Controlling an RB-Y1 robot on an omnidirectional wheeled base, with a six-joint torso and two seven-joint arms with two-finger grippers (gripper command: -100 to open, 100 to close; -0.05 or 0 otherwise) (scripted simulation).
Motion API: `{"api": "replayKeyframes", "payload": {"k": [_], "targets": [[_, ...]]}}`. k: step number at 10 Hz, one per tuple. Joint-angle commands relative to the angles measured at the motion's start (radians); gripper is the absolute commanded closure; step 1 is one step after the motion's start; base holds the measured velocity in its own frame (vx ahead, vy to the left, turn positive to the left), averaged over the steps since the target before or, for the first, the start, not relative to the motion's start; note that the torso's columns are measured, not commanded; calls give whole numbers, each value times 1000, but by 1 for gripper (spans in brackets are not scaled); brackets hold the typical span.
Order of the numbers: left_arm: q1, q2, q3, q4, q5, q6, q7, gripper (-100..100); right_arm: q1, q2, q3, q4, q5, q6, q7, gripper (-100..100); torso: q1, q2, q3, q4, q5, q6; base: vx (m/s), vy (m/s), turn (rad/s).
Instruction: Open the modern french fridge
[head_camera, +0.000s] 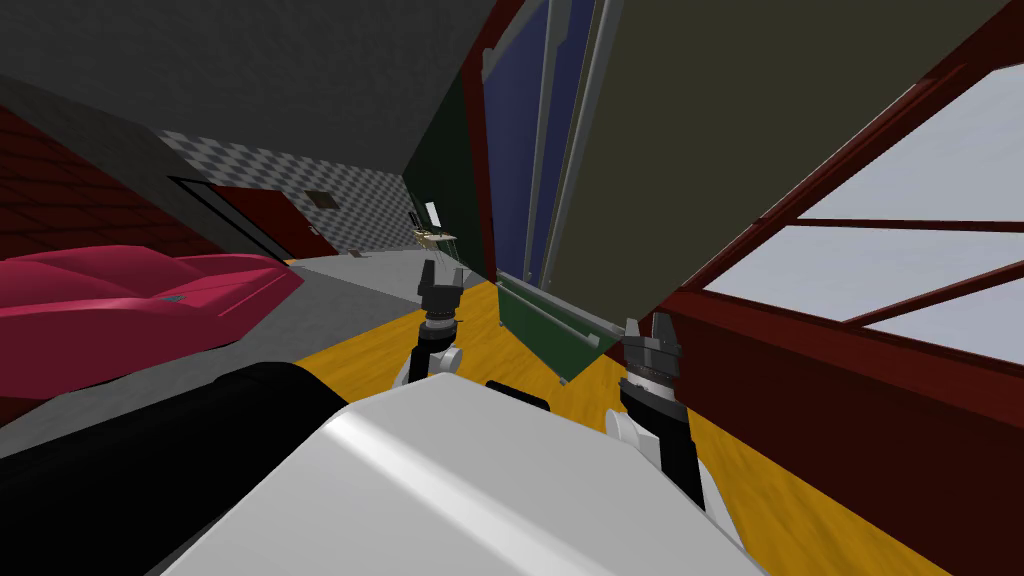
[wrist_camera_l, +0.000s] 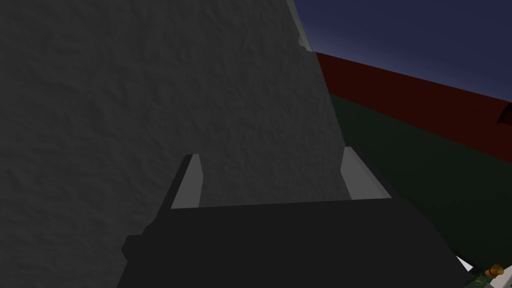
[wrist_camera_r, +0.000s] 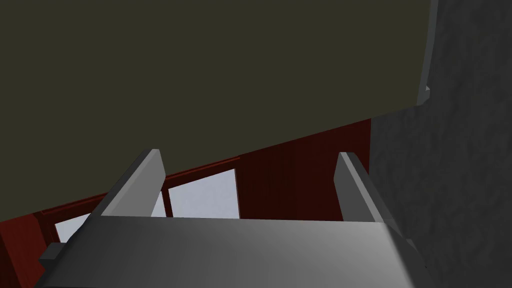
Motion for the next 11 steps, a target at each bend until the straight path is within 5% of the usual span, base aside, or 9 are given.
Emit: {"api": "replayKeyframes", "payload": {"k": [1,9,10,11], "targets": [[0,0,0,0,0,0,0,0,0,0,0,0,0,0,0,0,0,40,-82,41,0,0,0,0,0],[0,0,0,0,0,0,0,0,0,0,0,0,0,0,0,0,0,618,-1234,617,0,0,0,0,0],[0,0,0,0,0,0,0,0,-8,-43,-2,17,4,-8,19,-100,0,691,-1382,691,0,0,45,46,-42],[0,0,0,0,0,0,0,0,-13,-64,-4,28,7,-13,31,-100,2,723,-1452,724,1,0,63,84,-61]]}}
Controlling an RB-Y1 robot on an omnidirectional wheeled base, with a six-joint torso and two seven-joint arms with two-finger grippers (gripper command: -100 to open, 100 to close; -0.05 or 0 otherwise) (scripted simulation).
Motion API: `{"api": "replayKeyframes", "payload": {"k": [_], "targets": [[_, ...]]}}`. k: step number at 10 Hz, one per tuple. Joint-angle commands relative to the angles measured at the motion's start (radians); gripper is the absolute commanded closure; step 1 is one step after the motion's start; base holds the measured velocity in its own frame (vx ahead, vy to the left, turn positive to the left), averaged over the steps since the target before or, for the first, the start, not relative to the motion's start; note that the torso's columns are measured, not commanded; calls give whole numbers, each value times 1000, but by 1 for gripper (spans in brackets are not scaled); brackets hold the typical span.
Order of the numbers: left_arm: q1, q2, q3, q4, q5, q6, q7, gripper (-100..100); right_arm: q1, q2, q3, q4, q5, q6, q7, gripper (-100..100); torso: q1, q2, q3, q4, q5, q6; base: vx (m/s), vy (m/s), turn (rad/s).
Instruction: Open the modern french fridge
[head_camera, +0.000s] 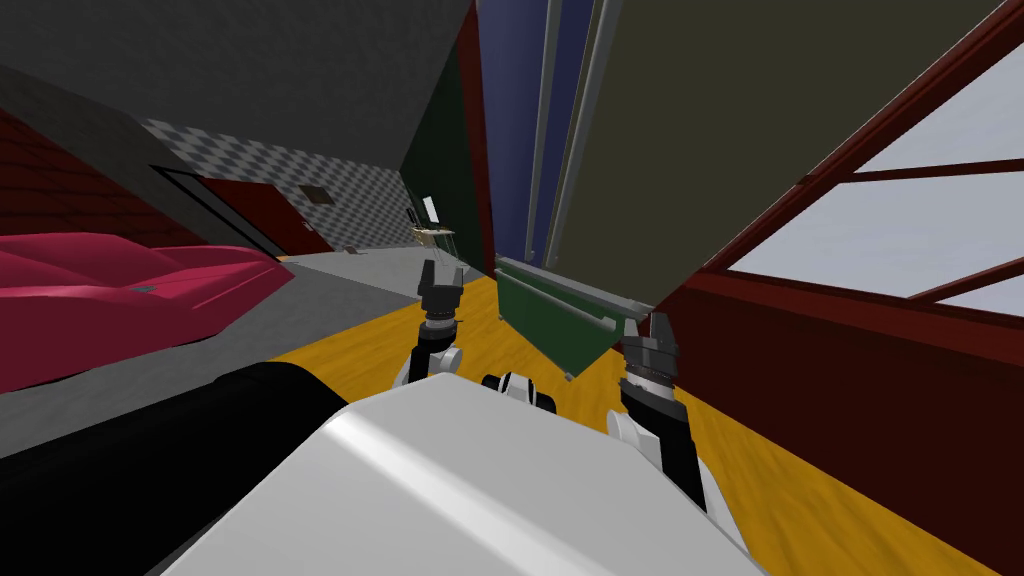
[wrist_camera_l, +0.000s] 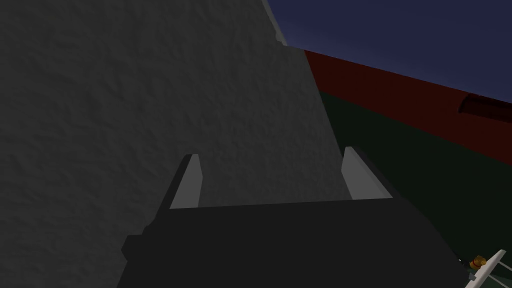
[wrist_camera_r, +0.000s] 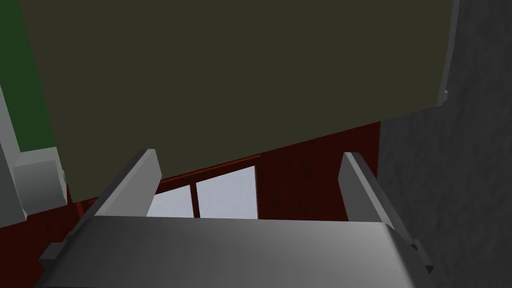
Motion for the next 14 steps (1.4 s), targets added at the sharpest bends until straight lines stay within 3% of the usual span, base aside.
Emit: {"api": "replayKeyframes", "payload": {"k": [1,6,13,14], "targets": [[0,0,0,0,0,0,0,0,-16,-62,-5,31,7,-15,37,-100,1,9,-20,9,1,0,64,99,-51],[0,0,0,0,0,0,0,0,-58,-189,-17,117,30,-62,142,-100,0,14,-25,14,0,0,99,138,-70],[0,0,0,0,0,0,0,0,-137,-388,-41,267,75,-159,341,-100,-1,14,-25,14,0,0,139,196,-105],[0,0,0,0,0,0,0,0,-137,-390,-41,267,75,-159,349,-100,-2,14,-24,14,0,0,89,141,-31]]}}
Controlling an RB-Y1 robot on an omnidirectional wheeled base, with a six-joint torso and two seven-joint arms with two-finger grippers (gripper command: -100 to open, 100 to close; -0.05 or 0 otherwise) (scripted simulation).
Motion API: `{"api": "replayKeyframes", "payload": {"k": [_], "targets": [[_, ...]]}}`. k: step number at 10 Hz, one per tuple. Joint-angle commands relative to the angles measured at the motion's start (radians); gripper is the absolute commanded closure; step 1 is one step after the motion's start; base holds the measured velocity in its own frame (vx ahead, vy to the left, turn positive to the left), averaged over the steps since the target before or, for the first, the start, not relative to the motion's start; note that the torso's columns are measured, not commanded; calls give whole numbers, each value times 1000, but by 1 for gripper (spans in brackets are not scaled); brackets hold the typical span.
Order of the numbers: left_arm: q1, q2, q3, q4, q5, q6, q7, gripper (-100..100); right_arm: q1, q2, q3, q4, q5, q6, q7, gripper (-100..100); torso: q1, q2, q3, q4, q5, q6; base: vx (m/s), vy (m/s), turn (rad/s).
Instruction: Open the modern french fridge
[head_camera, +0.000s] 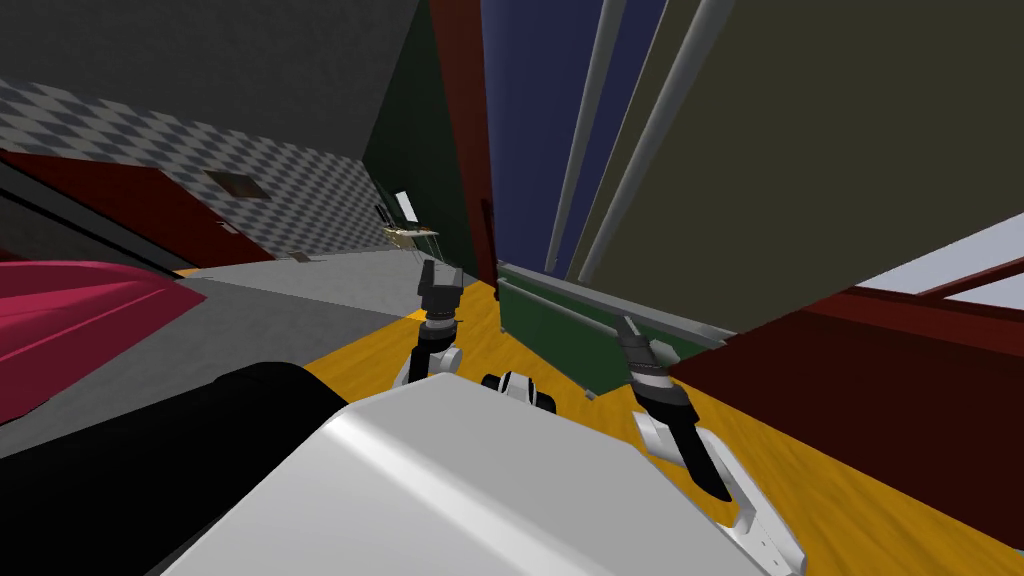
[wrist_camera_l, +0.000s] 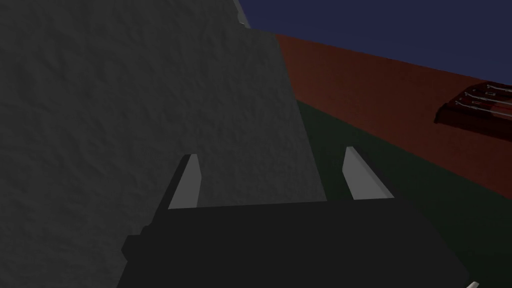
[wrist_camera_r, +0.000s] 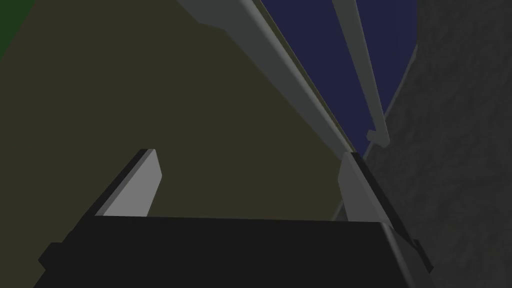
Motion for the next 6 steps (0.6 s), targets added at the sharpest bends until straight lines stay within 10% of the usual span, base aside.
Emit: {"api": "replayKeyframes", "payload": {"k": [1,6], "targets": [[0,0,0,0,0,0,0,0,-21,-54,-7,43,11,-27,62,-100,-5,4,2,1,-1,0,68,106,-62],[0,0,0,0,0,0,0,0,-76,-188,-23,155,39,-86,191,-100,-2,1,1,0,-1,0,100,181,-93]]}}
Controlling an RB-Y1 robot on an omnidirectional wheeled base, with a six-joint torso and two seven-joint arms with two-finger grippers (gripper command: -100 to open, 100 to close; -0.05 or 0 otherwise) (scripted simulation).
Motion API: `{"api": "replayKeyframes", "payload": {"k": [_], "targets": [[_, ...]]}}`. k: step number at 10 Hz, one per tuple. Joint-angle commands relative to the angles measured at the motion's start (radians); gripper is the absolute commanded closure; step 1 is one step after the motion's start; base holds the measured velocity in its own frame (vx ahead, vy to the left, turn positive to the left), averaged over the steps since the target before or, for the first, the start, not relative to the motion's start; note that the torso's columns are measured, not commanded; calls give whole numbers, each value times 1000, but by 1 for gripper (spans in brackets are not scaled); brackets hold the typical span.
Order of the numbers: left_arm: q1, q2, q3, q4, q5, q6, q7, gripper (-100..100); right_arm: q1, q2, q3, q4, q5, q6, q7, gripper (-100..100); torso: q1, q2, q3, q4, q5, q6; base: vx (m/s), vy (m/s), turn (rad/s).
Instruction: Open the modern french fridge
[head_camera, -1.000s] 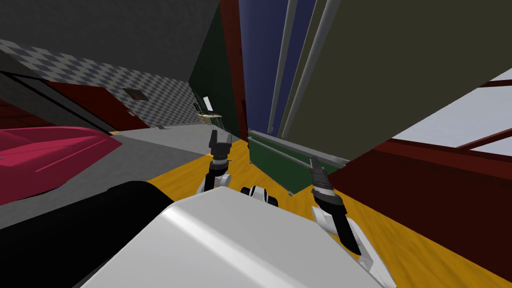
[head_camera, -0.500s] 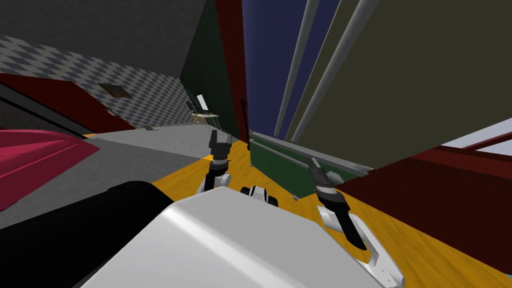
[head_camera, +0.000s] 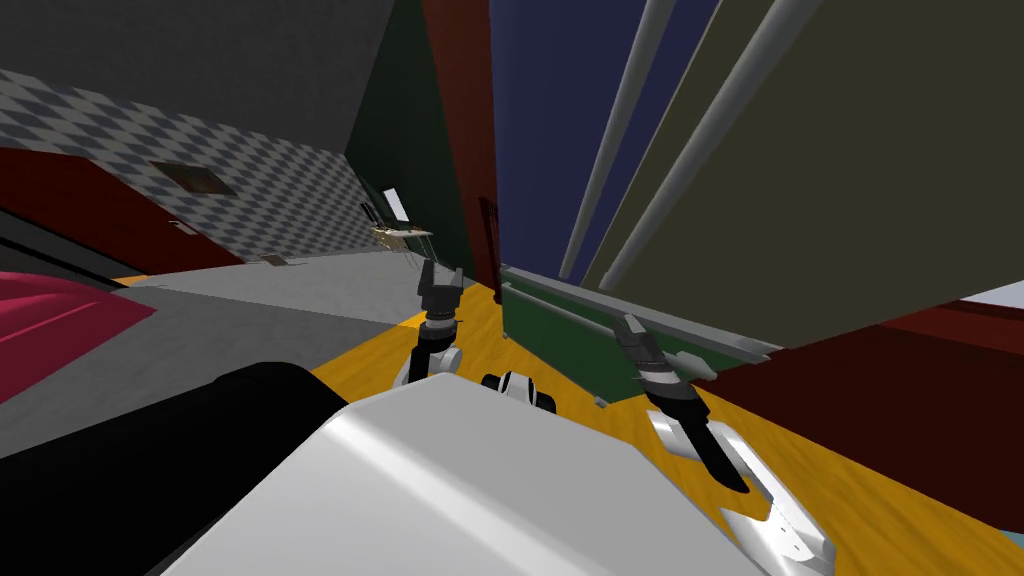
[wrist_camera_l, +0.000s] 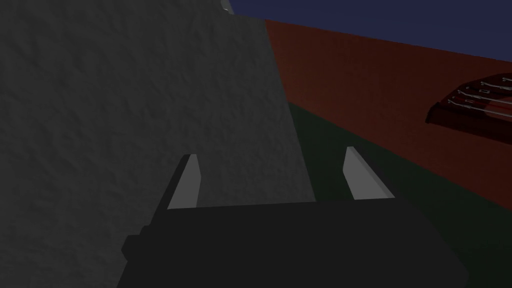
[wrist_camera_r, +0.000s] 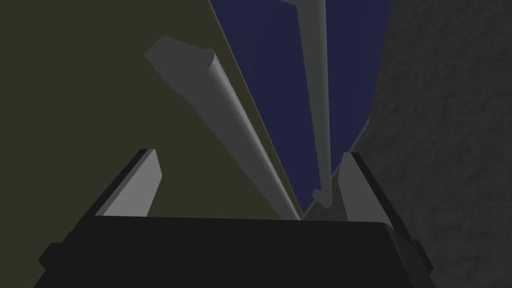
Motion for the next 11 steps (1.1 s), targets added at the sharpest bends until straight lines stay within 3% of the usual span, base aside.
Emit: {"api": "replayKeyframes", "payload": {"k": [1,2,5,6,8,9,11], "targets": [[0,0,0,0,0,0,0,0,-33,-80,-10,72,18,-38,78,-100,4,-1,0,0,1,0,116,236,-148],[0,0,0,0,0,0,0,0,-33,-88,-10,74,18,-38,87,-100,5,-2,-1,-1,1,0,103,151,-33],[0,0,0,0,0,0,0,0,-77,-188,-22,169,39,-79,177,-100,4,-2,-1,0,1,0,105,184,-94],[0,0,0,0,0,0,0,0,-77,-198,-22,175,39,-79,188,-100,6,-1,-1,0,2,0,67,169,-53],[0,0,0,0,0,0,0,0,-108,-260,-29,246,53,-106,254,-100,0,0,0,0,0,0,84,170,-102],[0,0,0,0,0,0,0,0,-108,-271,-29,246,53,-106,254,-100,2,-1,-1,0,0,0,73,154,-41],[0,0,0,0,0,0,0,0,-138,-337,-36,309,67,-130,318,-100,1,-1,-1,0,0,0,82,168,-80]]}}
